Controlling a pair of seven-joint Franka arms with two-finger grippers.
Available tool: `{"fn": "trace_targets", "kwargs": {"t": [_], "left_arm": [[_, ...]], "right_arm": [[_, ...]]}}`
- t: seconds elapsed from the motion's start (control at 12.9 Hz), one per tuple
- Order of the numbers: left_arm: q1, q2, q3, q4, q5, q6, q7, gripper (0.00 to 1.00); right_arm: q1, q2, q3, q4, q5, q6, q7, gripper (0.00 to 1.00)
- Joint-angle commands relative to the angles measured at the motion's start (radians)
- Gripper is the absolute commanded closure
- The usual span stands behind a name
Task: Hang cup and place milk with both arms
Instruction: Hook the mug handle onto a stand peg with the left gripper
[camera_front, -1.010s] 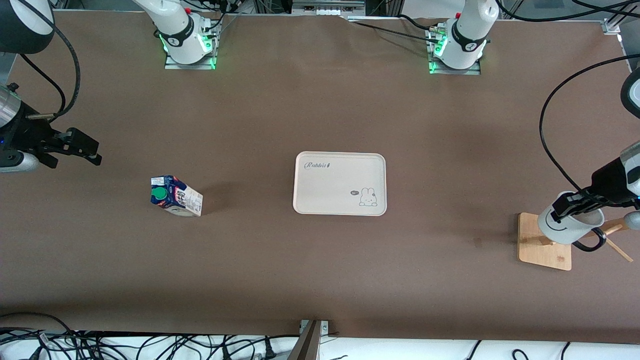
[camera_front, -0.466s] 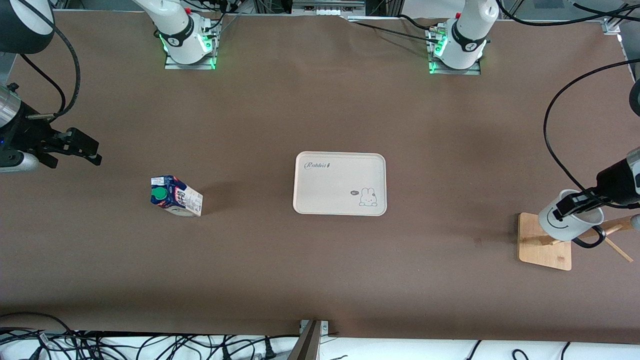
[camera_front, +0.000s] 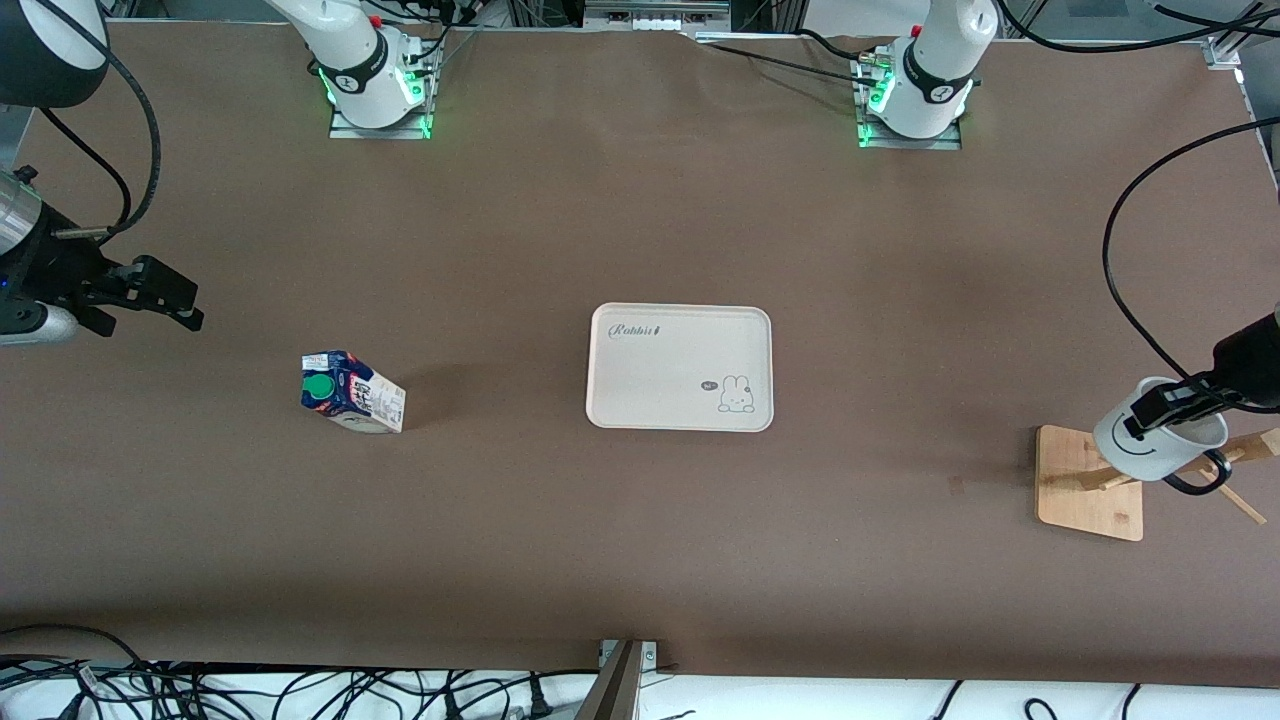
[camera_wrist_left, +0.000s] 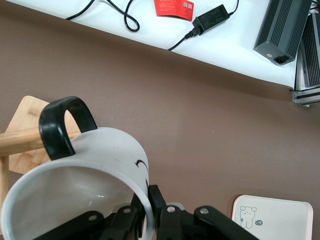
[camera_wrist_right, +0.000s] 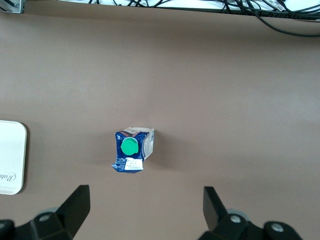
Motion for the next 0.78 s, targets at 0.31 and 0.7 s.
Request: {"fn": "trace_targets", "kwargs": {"t": [0.31, 0.7], "left_arm": [[0.011, 0.014, 0.033, 0.021, -0.030, -0.033, 0.128, 1.00], [0.026, 0.002, 0.031, 0.031, -0.030, -0.126, 0.167, 0.00]], "right_arm": [[0.001, -0.005, 0.001, -0.002, -0.006, -0.002, 0.002, 0.00], [0.001, -0.005, 0.001, -0.002, -0.006, -0.001, 0.002, 0.00]]}}
